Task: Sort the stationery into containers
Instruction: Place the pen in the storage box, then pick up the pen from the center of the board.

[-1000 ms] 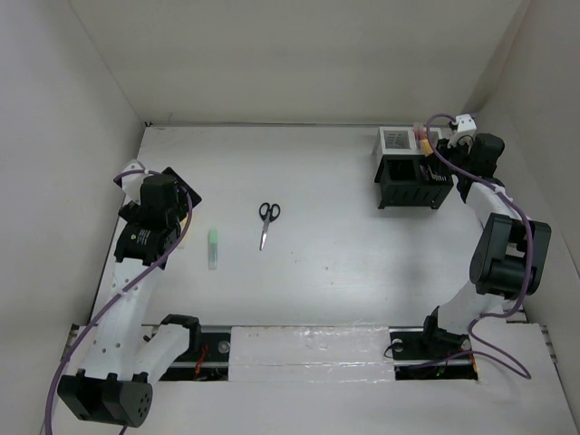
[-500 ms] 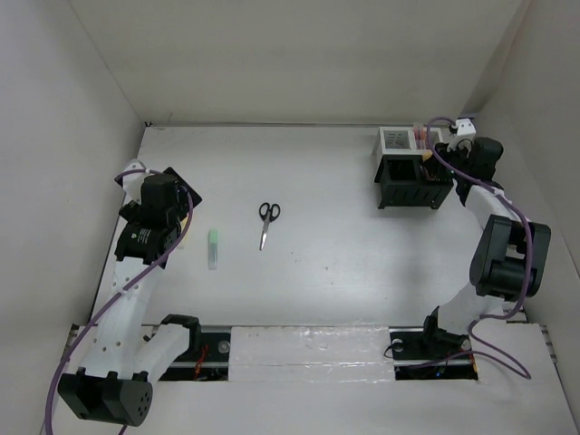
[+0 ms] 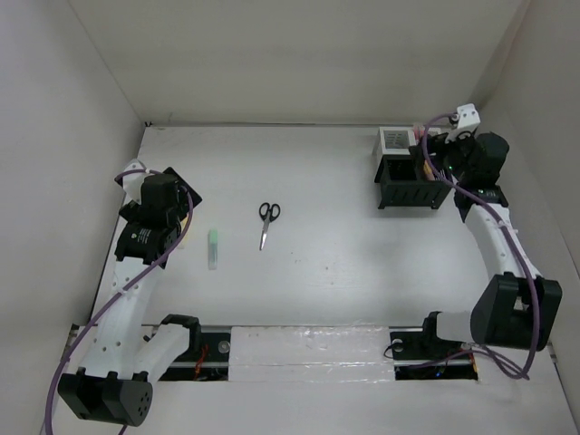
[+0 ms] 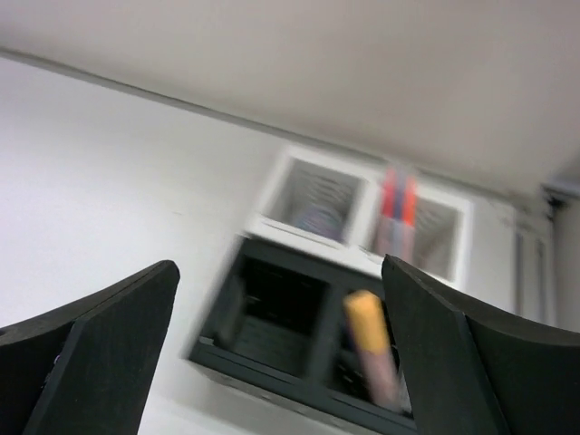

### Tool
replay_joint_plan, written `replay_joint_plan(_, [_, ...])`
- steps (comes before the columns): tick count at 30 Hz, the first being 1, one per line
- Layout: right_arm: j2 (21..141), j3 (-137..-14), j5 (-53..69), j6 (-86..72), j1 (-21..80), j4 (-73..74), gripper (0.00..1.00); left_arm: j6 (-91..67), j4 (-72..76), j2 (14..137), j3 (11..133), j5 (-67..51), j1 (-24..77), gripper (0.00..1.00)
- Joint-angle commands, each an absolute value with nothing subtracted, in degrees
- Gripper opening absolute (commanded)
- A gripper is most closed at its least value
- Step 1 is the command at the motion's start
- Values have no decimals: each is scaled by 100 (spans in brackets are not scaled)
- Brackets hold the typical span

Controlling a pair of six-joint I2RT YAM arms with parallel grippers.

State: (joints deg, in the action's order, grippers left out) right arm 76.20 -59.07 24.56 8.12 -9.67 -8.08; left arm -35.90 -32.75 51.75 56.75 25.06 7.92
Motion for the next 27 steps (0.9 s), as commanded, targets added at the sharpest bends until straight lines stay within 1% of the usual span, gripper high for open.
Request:
replay_joint_plan(1, [7226, -5889, 2233, 642, -213, -879, 100, -3577, -3138, 5333, 5713, 2505, 809, 100])
replay_joint_plan(2, [7225, -5889, 1937, 642, 33, -748, 100, -3577, -3138, 5405, 5713, 2453, 756, 100])
replay_joint_plan(3, [7146, -5967, 1681, 642, 575, -660, 100, -3577, -3138, 5466, 5713, 2391, 704, 100])
replay_joint_plan(4, [7146, -6020, 1392, 642, 850, -529, 100, -3629, -3138, 5623, 5713, 2312, 538, 100])
replay_joint_plan(6, [7146, -6125, 672, 642, 1542, -178, 100, -3691, -3190, 5826, 5713, 2206, 536, 100])
replay_joint_plan(8, [7146, -6231, 431, 572, 1871, -36, 100, -3691, -3190, 6211, 5713, 2109, 484, 100])
replay_joint_plan(10, [7093, -6231, 431, 476, 2178, 18, 100, -3691, -3252, 6520, 5765, 1891, 370, 100])
replay_joint_plan(11, [7093, -6231, 431, 388, 2258, 70, 100, -3691, -3252, 6817, 5766, 1733, 134, 100])
replay_joint_plan(13, [7180, -6284, 824, 316, 2547, 70, 100, -3473, -3173, 7091, 5766, 1276, -113, 100])
replay_joint_plan(15, [7320, -6407, 722, 316, 2811, 167, 100, -3472, -3103, 7469, 5766, 1274, -185, 100])
replay_joint_plan(16, [7321, -6407, 660, 395, 2952, 167, 100, -3472, -3224, 7566, 5853, 1527, -185, 100])
replay_joint_plan(17, [7417, -6407, 659, 396, 3223, 167, 100, -3472, -3295, 7646, 5906, 1616, -185, 100])
replay_joint_plan(20, [7672, -6512, 659, 685, 3620, 167, 100, -3411, -3244, 7699, 6029, 1670, -185, 100])
replay_joint_plan(22, [7848, -6565, 659, 746, 3674, 228, 100, -3341, -3174, 7926, 6125, 1723, -185, 100])
replay_joint_plan(24, [7910, -6618, 755, 747, 3674, 229, 100, -3261, -3303, 8242, 6476, 1863, -237, 100])
replay_joint_plan(25, [7910, -6618, 817, 747, 3674, 229, 100, -3261, -3470, 8618, 6625, 1811, -403, 100])
replay_joint_plan(27, [7963, -6618, 870, 747, 3674, 229, 100, -3174, -3419, 8902, 6837, 1627, -527, 99])
